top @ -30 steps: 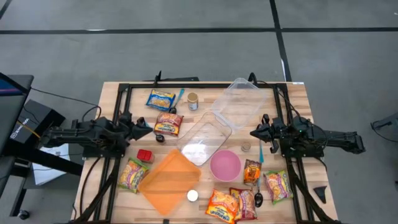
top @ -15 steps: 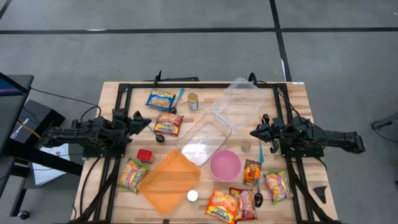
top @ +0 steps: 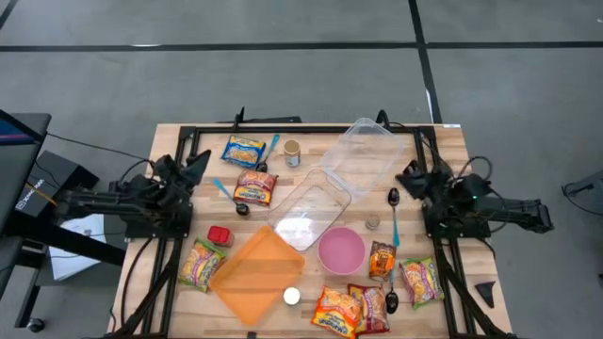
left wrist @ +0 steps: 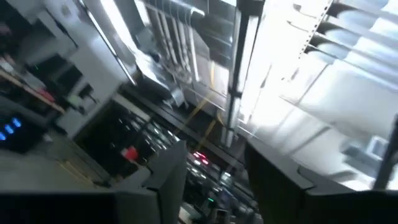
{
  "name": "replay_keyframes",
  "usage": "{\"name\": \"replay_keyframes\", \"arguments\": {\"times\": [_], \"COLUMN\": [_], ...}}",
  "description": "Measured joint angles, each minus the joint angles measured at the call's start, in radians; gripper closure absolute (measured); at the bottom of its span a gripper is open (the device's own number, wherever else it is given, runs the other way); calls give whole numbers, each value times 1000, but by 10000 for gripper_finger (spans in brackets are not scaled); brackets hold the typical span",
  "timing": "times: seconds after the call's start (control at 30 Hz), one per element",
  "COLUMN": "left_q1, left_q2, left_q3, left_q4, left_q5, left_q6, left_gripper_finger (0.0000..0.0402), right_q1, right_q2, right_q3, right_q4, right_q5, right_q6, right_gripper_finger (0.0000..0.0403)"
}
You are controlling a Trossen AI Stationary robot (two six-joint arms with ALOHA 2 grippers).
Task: Pick & Place Food Item
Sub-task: Put the red noodle pack into the transparent container
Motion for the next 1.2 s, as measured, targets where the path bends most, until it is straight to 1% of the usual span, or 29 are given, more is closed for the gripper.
{"name": "replay_keyframes", "arguments": {"times": [0.1,0.2,0.3,0.47,0.57,0.67,0.73,0.83,1.0,1.1,1.2], "left_q1": [0,0,0,0,0,0,0,0,0,0,0], "left_q2": [75,145,206,279,300,306,306,307,352,386,427], "left_q3": [0,0,0,0,0,1,18,83,255,386,525], "left_q4": [93,162,189,224,250,277,276,272,250,176,45], "left_q5": [-39,-42,-42,-42,-42,-41,-34,-21,-6,1,31], "left_q6": [37,50,52,53,52,46,48,114,293,386,474], "left_gripper_finger": [209,192,180,172,173,175,176,173,169,166,163], "right_q1": [0,0,0,1,1,1,1,1,1,1,1], "right_q2": [0,1,0,0,0,0,0,0,0,0,0], "right_q3": [0,14,37,46,47,47,47,50,51,51,53], "right_q4": [109,125,133,129,129,130,143,178,242,296,336], "right_q5": [97,162,163,164,172,222,229,227,238,242,242], "right_q6": [37,0,-45,-50,-49,-7,1,26,40,40,39], "right_gripper_finger": [392,392,392,392,392,391,385,361,298,260,226]}}
